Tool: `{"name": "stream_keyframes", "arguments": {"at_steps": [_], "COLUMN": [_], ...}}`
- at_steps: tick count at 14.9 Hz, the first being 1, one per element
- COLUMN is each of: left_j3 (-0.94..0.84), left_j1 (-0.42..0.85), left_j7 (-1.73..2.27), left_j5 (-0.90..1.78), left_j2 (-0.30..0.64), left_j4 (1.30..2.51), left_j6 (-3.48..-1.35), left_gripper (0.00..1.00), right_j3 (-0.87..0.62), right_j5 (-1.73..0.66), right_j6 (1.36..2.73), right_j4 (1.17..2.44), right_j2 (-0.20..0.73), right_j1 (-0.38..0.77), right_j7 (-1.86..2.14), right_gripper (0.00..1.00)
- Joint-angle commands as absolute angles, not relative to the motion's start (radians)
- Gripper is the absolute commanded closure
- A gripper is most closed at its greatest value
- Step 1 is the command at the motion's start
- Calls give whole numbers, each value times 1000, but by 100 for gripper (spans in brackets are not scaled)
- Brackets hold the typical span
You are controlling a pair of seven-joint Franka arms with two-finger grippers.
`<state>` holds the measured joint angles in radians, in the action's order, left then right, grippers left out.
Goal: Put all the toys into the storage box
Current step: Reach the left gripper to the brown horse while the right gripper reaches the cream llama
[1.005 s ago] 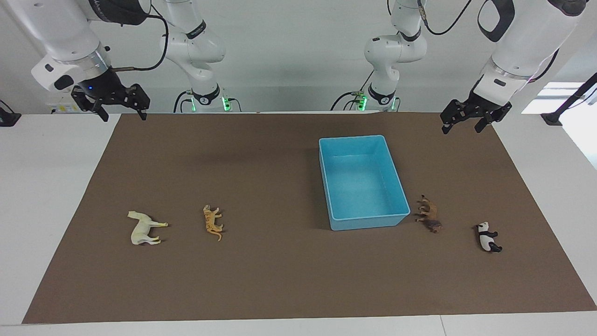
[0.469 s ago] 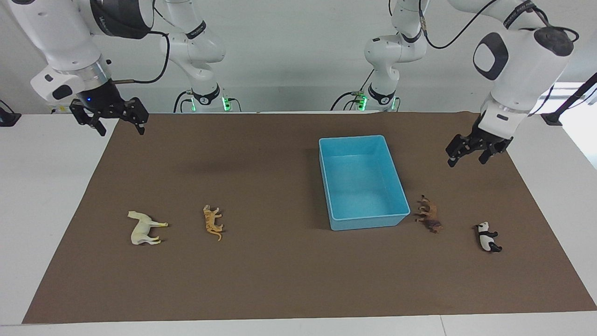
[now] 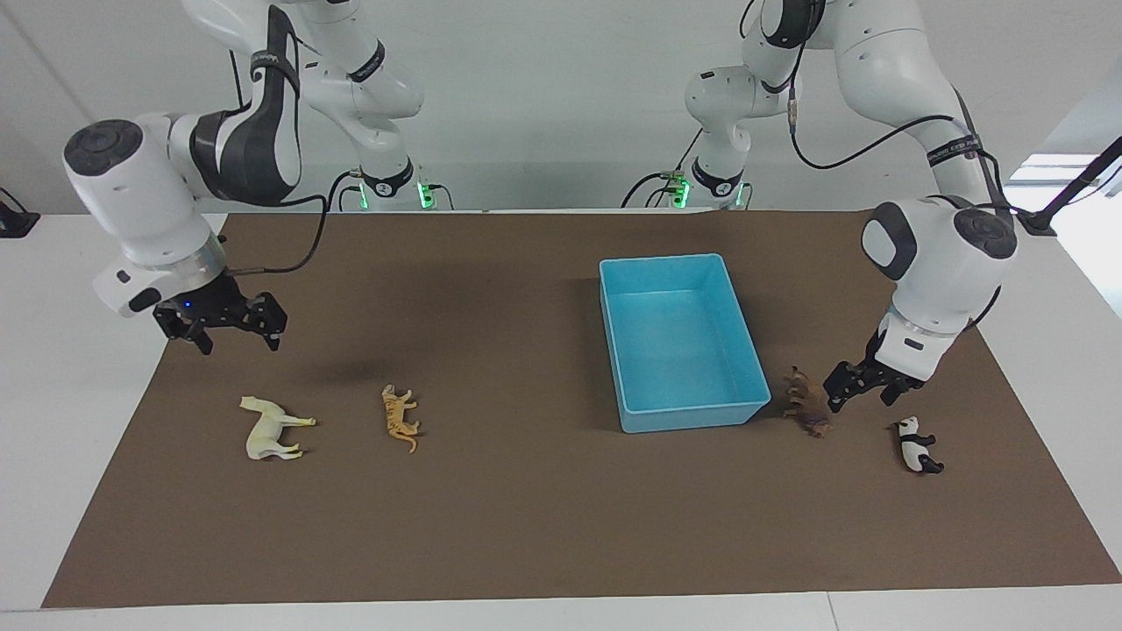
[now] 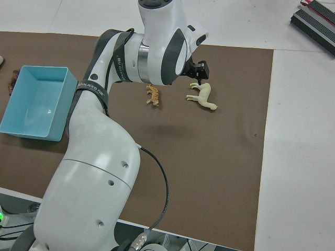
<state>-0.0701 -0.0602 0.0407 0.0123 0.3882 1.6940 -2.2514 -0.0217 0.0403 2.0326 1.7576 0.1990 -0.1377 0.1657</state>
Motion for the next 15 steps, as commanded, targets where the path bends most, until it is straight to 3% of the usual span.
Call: {"name": "stream_keyframes", "arguments": {"at_steps": [1,6,9,10,12,14,15], "left_j3": [-75,-75,-75,-75,-75,-75,-75], "left_j1": [-58,-58,-52,-52,-54,-52,-54], "left_j7": [40,43,44,44,44,46,49], "left_j5": [6,6,6,6,6,6,6], "left_j2": [431,419,422,422,422,422,422], "left_j4": [1695,1865,1867,1867,1864,1861,1861], "left_j6": [-2287,-2436,-2445,-2442,-2439,-2431,-2427], "left_gripper": [0,0,0,5,37,84,100], "right_j3": [-29,-29,-29,-29,-28,-28,-28], "right_j5": [29,20,14,11,-20,-18,-17], "right_j6": [2094,2125,2135,2144,2166,2227,2238], "right_j4": [1747,1747,1727,1723,1721,1721,1721], "right_j2": [250,278,319,334,363,394,403], "right_j1": [-156,-163,-172,-170,-163,-167,-167], "right_j7": [230,261,258,246,207,207,207], "right_gripper": [0,0,0,0,0,0,0]}}
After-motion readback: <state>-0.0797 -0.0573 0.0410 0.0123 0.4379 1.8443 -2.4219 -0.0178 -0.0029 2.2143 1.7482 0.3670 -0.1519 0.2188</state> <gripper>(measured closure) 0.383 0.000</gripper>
